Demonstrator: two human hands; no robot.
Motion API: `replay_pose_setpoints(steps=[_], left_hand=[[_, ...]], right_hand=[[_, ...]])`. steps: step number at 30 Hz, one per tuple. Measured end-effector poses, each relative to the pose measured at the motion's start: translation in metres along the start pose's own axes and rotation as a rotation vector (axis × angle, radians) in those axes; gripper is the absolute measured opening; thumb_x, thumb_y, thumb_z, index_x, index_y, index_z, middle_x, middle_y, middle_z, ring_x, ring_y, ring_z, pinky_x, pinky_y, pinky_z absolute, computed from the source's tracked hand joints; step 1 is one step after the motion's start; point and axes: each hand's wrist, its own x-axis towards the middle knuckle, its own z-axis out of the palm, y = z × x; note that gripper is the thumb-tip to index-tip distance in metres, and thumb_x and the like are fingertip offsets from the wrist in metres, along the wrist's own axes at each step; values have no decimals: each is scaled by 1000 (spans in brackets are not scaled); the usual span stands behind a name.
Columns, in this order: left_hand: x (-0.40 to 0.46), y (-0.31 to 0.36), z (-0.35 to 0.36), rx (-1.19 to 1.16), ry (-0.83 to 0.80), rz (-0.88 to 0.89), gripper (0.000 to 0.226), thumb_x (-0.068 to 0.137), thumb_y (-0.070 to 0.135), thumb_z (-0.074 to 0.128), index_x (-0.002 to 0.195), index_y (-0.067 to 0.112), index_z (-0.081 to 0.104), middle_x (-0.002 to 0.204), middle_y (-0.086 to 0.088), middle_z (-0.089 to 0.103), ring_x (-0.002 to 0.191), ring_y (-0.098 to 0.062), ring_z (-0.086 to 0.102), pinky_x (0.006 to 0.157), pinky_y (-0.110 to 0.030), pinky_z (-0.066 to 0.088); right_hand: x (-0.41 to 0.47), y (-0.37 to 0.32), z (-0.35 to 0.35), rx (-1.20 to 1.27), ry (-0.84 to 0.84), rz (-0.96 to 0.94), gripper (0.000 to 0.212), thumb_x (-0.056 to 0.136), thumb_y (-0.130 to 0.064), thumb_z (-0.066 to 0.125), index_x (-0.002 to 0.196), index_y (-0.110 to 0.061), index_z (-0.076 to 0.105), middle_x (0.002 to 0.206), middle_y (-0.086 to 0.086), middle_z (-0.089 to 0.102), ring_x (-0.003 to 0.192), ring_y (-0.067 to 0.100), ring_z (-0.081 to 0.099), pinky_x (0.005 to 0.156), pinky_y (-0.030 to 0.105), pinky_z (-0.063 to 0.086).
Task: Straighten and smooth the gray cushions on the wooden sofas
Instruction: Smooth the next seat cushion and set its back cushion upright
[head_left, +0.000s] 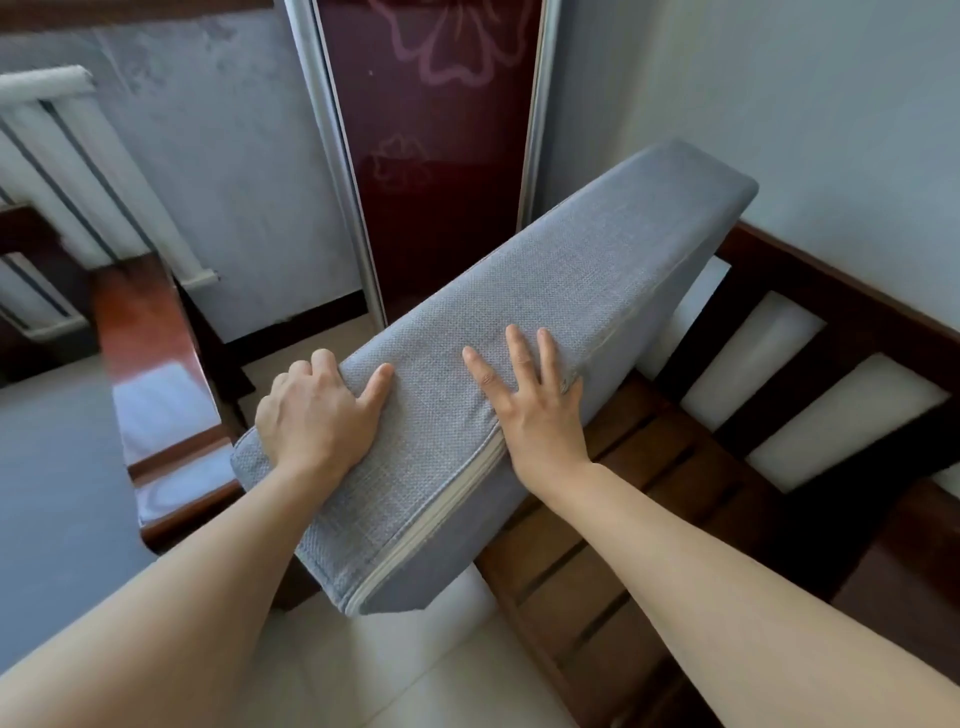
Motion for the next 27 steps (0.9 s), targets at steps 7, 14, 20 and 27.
replay_pose_setpoints(steps=[7,14,20,27], left_hand=[[-37,6,-4,7,13,14,65,88,69,31,104,11,52,103,-14,57,99,-32,51,79,-41,36],[-68,67,-4,51,6,84,65,88,68,31,117,14,52,112,-13,52,105,-30,47,80,-39,35],[-113,83,-1,97,38,48,66,86,72,30,112,14,51,108,-13,53,102,-30,48,79,-40,36],[-166,112,13,141,127,22,69,83,76,33,112,16,53,105,-12,54,100,-29,49,79,-40,35]], right_hand=[[-35,7,11,-82,47,8,107,84,-2,64,149,-40,-11,159,11,-16,143,40,-18,108,68,12],[-70,62,5,-115,45,57,102,88,-6,60,149,-35,-17,159,13,-14,145,37,-14,118,55,4],[-108,84,23,-29,92,28,105,85,0,60,142,-41,-19,159,13,-12,144,39,-14,112,63,19],[-156,121,59,16,302,4,106,71,-1,75,151,-29,11,156,25,15,141,50,12,89,66,45]])
